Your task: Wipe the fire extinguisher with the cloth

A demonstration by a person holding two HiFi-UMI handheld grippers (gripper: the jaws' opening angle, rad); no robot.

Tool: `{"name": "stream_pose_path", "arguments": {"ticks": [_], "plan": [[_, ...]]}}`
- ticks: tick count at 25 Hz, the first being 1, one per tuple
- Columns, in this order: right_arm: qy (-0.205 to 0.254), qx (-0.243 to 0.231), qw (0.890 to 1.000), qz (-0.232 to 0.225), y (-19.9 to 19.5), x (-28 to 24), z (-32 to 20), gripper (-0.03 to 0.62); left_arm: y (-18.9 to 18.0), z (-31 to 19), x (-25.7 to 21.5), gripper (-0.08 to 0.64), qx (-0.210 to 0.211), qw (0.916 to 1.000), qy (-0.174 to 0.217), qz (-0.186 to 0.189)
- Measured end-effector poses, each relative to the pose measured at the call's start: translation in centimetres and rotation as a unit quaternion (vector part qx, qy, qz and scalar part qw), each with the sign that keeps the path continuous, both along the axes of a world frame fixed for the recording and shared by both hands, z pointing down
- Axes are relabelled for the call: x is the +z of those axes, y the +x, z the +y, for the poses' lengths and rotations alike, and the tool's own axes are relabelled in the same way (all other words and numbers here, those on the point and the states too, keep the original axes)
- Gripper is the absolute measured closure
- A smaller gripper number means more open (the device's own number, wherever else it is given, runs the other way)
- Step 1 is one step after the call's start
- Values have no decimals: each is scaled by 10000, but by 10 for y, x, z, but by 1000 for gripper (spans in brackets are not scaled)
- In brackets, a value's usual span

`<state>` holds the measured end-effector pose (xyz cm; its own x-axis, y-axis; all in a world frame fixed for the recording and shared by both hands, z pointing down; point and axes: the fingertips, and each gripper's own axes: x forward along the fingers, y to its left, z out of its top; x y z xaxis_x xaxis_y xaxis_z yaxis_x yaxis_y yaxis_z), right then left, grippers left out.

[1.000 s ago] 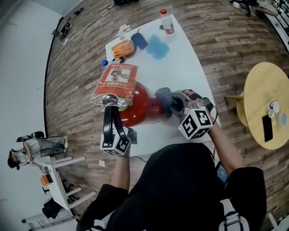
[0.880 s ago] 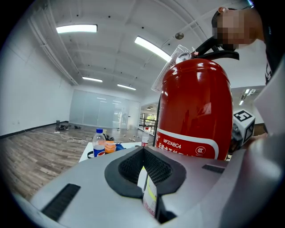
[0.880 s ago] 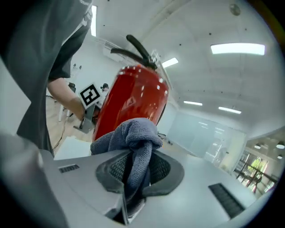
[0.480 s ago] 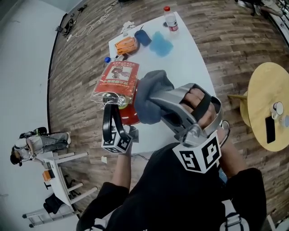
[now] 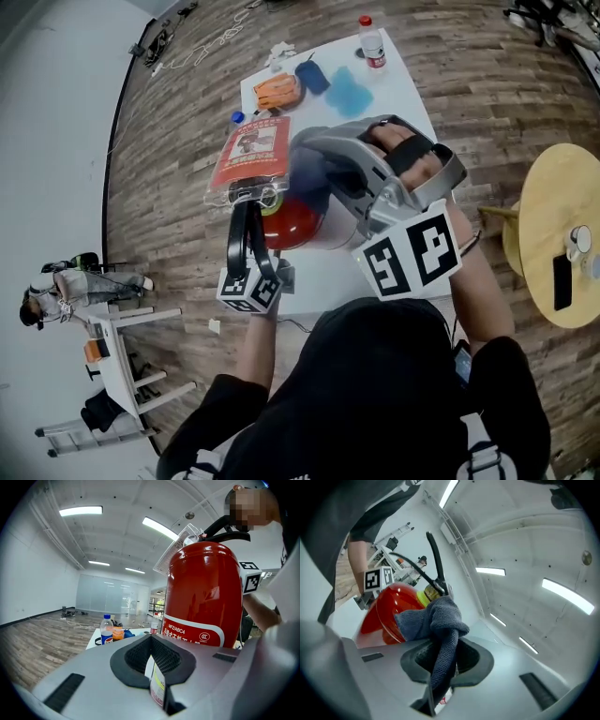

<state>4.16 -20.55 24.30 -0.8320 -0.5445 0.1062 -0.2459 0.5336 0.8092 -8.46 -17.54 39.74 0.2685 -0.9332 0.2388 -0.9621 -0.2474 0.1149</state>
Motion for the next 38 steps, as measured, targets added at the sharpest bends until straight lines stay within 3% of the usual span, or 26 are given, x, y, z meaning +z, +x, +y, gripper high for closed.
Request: {"name": "stream_pose_path", "arguments": {"ticks": [3,5,7,10,18,20,23,27,29,31,33,36,38], "plan": [[207,-153,9984,495,-20,27,-29,531,-2,-2,-1,537,-10,10000,1,-5],[19,-497,9977,453,-35,49,-37,531,-4,-1,0,537,-25,10000,-1,-4],[-466,-854,9940,501,-47,79,-40,531,-6,2,0,537,-43,10000,-13,-10],[-1070,-1110,9832,981,-52,145,-36,531,-3,6,1,537,-47,10000,-34,18],[-2793,-894,9439,1519,-26,298,-21,532,-3,-2,9,538,-9,9999,-143,51],[-3314,-804,9213,1867,-11,333,-7,532,-4,-3,12,538,-20,9998,-179,103],[-4094,-858,8670,2707,23,383,27,531,-4,-3,14,537,3,9997,-194,145],[-4656,-643,8260,3112,57,394,42,520,-4,-5,15,538,45,9996,-197,186],[-4895,-667,8098,3164,66,384,46,382,-6,-4,17,538,36,9995,-208,241],[-5007,-754,8059,3069,68,368,47,365,-7,-3,20,537,25,9994,-218,274],[-5043,-852,8110,2842,65,346,46,365,-8,-3,21,537,22,9994,-224,277],[-4785,-795,8390,2464,56,322,36,365,-7,-4,21,537,23,9994,-231,259],[-4514,-562,8491,2687,52,339,29,365,-6,-4,20,537,26,9994,-236,243]]}}
